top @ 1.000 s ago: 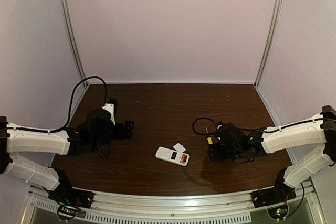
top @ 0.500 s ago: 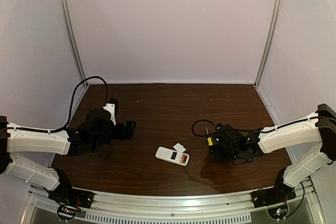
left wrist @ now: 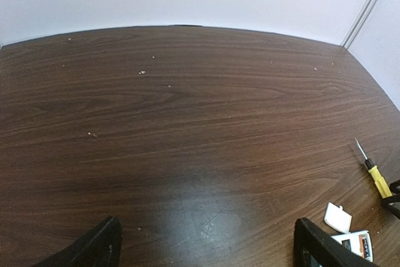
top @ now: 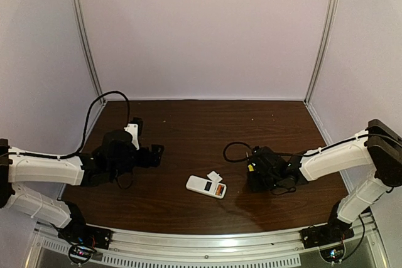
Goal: Unload the batteries from the remote control
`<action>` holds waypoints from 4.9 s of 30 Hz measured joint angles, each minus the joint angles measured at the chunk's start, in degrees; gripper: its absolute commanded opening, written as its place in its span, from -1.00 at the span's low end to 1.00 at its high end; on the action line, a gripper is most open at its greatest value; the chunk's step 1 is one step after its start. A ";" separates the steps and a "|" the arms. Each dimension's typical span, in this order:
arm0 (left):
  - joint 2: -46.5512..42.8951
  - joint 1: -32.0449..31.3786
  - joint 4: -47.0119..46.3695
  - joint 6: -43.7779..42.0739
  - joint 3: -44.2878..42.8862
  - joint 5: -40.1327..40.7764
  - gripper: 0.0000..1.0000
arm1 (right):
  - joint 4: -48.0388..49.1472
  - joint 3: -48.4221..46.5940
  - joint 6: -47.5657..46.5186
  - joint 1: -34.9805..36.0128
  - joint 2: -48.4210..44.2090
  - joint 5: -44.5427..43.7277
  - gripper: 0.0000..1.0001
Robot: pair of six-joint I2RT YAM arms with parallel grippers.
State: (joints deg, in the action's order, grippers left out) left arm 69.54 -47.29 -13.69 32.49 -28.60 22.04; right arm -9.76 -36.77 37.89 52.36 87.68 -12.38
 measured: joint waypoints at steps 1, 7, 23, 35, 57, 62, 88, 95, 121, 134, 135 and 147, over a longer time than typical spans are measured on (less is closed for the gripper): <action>0.00 0.00 0.00 -0.04 0.02 -0.17 0.95 | 0.33 -0.11 -0.04 -0.13 0.24 0.04 0.05; -0.02 0.00 0.00 -0.07 0.04 -0.50 0.95 | 1.11 -0.09 -0.15 -0.37 0.44 0.52 -0.38; -1.07 0.00 -0.42 -0.52 0.87 -1.99 0.95 | 1.75 1.29 -0.17 -0.48 -0.83 0.83 -1.00; -0.96 0.00 -3.10 -1.73 1.18 -5.07 0.95 | 1.73 3.48 -1.51 -0.52 -11.26 3.82 -1.00; -0.59 0.00 -14.12 -5.75 3.91 -21.14 0.75 | 12.66 10.54 -6.71 -0.17 -25.92 25.44 -1.00; 0.48 0.00 -17.59 -6.62 4.17 -28.50 0.64 | 16.09 11.50 -8.37 0.70 -26.82 32.11 -1.00; 9.33 -2.71 -33.83 -5.22 2.56 -63.69 0.08 | 21.92 12.24 -14.23 8.17 -25.68 45.59 -1.00; 11.32 -4.07 -33.29 -5.70 0.07 -66.23 -0.19 | 21.53 10.29 -15.61 10.10 -24.35 45.59 -1.00; 13.81 -6.58 -27.04 -9.09 -4.00 -66.75 -0.69 | 19.30 8.94 -16.92 11.32 -24.15 43.47 -1.00; 14.93 -8.07 -23.34 -10.12 -5.81 -67.89 -1.00 | 17.73 8.94 -18.43 11.56 -24.28 43.39 -1.00; 14.97 -8.11 -23.23 -10.12 -5.84 -67.89 -1.00 | 17.64 8.94 -18.47 11.56 -24.30 43.36 -1.00; 14.99 -8.61 -21.90 -9.53 -6.49 -63.76 -1.00 | 21.64 9.42 -15.32 11.58 -26.95 36.39 0.87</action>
State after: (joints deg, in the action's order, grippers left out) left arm 84.53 -55.90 -35.59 22.96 -35.09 -41.71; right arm 11.88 -27.35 22.57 63.94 60.73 24.01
